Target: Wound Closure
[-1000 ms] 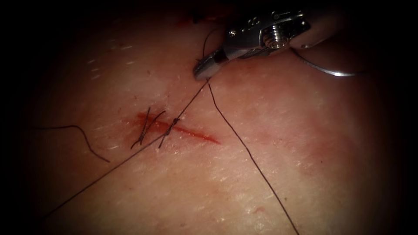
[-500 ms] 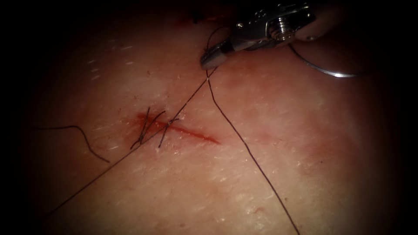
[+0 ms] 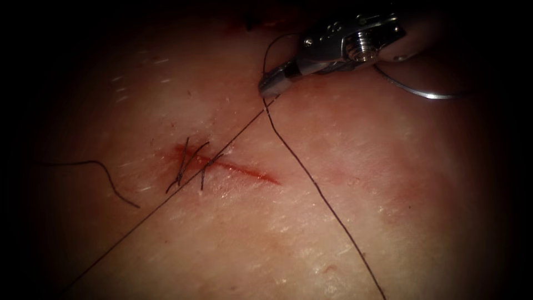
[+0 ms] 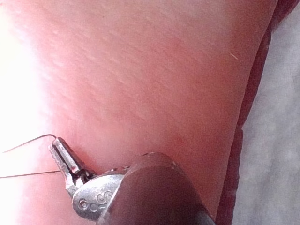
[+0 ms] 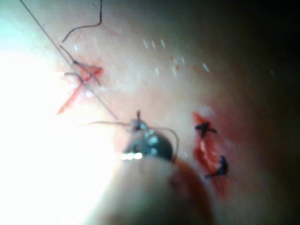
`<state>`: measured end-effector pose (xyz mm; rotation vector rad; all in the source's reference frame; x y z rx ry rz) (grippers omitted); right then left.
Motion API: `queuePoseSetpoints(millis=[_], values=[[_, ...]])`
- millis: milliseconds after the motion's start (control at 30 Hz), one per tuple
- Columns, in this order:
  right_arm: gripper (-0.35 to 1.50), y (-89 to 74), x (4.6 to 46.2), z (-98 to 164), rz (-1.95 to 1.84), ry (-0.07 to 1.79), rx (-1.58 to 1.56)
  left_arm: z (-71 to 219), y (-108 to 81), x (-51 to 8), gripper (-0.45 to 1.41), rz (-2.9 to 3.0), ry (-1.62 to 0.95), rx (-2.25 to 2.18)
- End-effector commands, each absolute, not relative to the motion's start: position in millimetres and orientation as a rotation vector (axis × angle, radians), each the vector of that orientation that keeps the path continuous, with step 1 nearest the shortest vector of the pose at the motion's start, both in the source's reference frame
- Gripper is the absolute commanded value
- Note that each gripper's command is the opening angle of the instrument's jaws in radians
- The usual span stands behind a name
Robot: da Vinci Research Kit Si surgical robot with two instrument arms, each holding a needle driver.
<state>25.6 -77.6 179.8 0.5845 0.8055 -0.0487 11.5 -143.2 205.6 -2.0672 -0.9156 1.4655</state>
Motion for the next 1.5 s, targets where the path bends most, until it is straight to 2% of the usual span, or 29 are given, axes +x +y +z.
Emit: queuePoseSetpoints(millis=[33,267,300,367,400,433,467,500,567,667,767,1100,1200,1367,1500], values=[[-0.35,-78.6,26.0,180,-0.047,0.808,0.585,205,-144.4,9.4,-0.45,1.453,-0.919,-2.071],[-0.35,-78.9,26.8,179,-0.046,0.838,0.550,203,-140.7,7.1,-0.45,1.441,-0.936,-2.077],[0.20,-78.4,26.7,179,-0.002,0.868,0.519,201,-139.0,6.1,-0.45,1.448,-0.920,-2.093],[0.54,-77.3,26.2,178,0.038,0.871,0.485,200,-136.4,4.6,-0.45,1.460,-0.899,-2.108],[0.84,-76.2,25.6,177,0.073,0.869,0.431,199,-134.9,3.7,-0.45,1.469,-0.880,-2.117],[0.84,-76.2,25.6,177,0.073,0.869,0.431,199,-134.9,3.7,-0.45,1.469,-0.880,-2.117],[1.11,-75.2,24.9,176,0.107,0.862,0.383,198,-133.3,2.7,-0.45,1.477,-0.863,-2.122],[1.11,-75.2,24.9,176,0.107,0.862,0.383,198,-133.3,2.7,-0.45,1.477,-0.863,-2.122],[1.31,-73.2,22.9,174,0.190,0.843,0.310,197,-130.7,0.6,-0.45,1.483,-0.840,-2.131],[1.33,-72.4,21.6,173,0.248,0.857,0.301,196,-128.6,-1.1,-0.45,1.493,-0.826,-2.138],[1.48,-72.8,20.6,172,0.361,0.889,0.280,194,-124.6,-4.7,-0.45,1.504,-0.828,-2.149],[1.43,-76.9,22.2,167,0.504,0.960,0.257,192,-116.0,-12.6,-0.45,1.541,-0.788,-2.165],[1.43,-79.0,23.7,166,0.543,0.996,0.258,193,-113.0,-15.1,-0.45,1.590,-0.726,-2.134],[1.30,-82.1,27.1,164,0.575,1.088,0.253,194,-108.3,-17.3,-0.45,1.651,-0.621,-2.087],[1.35,-84.0,29.3,165,0.584,1.134,0.248,194,-105.2,-17.6,-0.45,1.654,-0.592,-2.083]])
